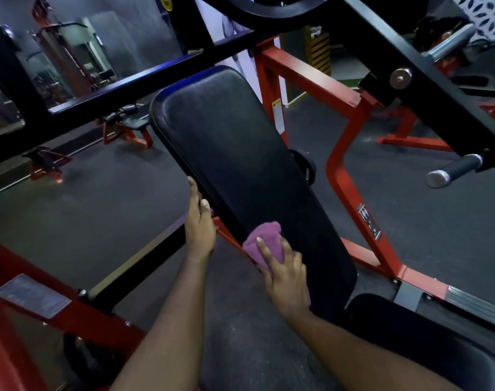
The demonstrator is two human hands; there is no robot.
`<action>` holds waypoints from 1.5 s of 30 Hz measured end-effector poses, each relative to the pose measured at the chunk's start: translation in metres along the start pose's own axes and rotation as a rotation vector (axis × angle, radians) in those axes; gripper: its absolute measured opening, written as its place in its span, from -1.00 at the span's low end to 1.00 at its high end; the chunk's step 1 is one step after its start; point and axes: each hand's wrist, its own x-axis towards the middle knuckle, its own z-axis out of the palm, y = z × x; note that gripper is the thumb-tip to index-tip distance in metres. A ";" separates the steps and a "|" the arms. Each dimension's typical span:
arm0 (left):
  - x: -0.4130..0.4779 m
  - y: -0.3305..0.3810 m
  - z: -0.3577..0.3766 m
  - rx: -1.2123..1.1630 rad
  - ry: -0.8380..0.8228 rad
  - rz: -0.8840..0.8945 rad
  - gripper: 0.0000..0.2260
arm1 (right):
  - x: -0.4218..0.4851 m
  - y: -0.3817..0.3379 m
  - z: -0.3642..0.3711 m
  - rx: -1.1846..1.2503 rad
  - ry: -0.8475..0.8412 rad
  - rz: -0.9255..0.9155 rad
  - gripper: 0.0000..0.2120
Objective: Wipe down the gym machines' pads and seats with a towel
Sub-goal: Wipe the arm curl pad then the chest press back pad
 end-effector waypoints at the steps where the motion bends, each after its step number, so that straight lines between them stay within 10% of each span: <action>1: -0.003 0.002 0.002 -0.006 0.005 -0.003 -0.54 | -0.008 0.007 -0.004 0.073 -0.012 0.069 -0.19; 7: -0.003 -0.003 0.011 0.025 0.132 0.011 -0.57 | 0.082 -0.036 -0.050 0.443 0.236 0.245 -0.33; 11: 0.001 -0.013 0.015 0.026 0.139 0.037 -0.51 | 0.154 -0.098 -0.064 0.266 0.184 -0.016 -0.47; 19: -0.006 0.008 0.056 0.039 0.284 0.020 -0.54 | 0.112 -0.047 -0.022 0.072 0.171 0.087 -0.50; 26: -0.009 0.004 0.075 0.124 0.463 -0.017 -0.54 | 0.032 0.032 0.018 -0.015 0.145 0.351 -0.46; 31: -0.004 -0.010 0.078 0.146 0.506 -0.025 -0.56 | 0.043 0.041 0.007 0.353 0.233 0.726 -0.49; 36: -0.004 -0.008 0.079 0.130 0.505 0.036 -0.55 | 0.168 -0.033 -0.054 0.642 0.457 0.264 -0.50; 40: -0.009 0.000 0.078 0.071 0.501 0.037 -0.55 | 0.255 -0.120 -0.087 0.257 0.258 -0.241 -0.48; 45: -0.005 -0.005 0.076 0.094 0.482 -0.011 -0.54 | 0.252 -0.106 -0.068 0.127 0.279 -0.203 -0.52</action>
